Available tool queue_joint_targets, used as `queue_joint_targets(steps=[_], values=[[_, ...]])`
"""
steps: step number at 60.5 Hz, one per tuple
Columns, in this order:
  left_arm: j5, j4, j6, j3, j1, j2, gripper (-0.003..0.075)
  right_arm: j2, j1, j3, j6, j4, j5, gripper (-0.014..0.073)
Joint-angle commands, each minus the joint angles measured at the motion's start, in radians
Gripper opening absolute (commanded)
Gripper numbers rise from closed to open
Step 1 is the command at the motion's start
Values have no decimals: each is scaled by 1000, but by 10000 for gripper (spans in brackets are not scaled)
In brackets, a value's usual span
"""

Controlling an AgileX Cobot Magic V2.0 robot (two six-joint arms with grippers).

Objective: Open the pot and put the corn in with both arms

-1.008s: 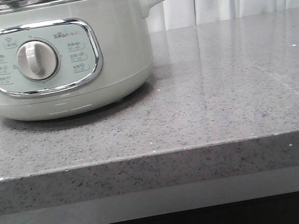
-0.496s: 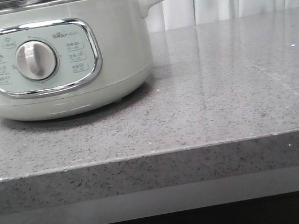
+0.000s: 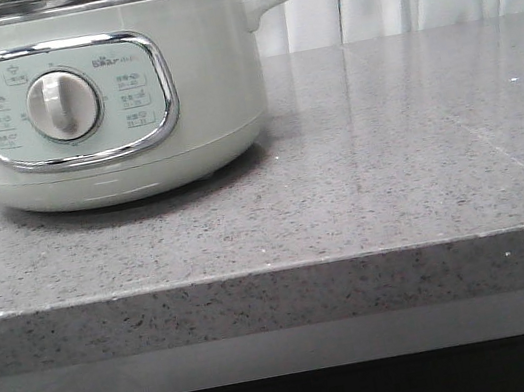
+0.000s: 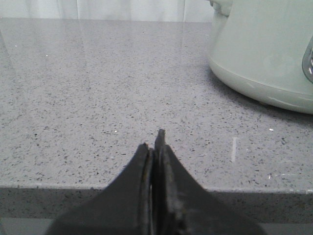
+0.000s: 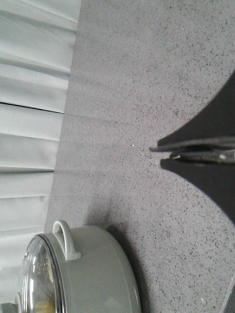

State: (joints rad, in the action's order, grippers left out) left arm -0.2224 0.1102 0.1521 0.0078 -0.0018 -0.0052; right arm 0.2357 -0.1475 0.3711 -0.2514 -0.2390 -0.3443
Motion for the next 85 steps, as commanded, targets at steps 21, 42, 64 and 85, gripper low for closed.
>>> queue_joint_targets(steps=[21,42,64,85], values=[[86,11,-2,-2,2,-22,-18,7,4,25,-8,-4,76,-68],[86,11,-2,-2,2,-22,-18,-110,42,-190,-8,37,216,-68],[86,11,-2,-2,2,-22,-18,-267,149,-399,-8,37,208,-68],[86,11,-2,-2,2,-22,-18,-267,149,-396,-8,37,120,-68]])
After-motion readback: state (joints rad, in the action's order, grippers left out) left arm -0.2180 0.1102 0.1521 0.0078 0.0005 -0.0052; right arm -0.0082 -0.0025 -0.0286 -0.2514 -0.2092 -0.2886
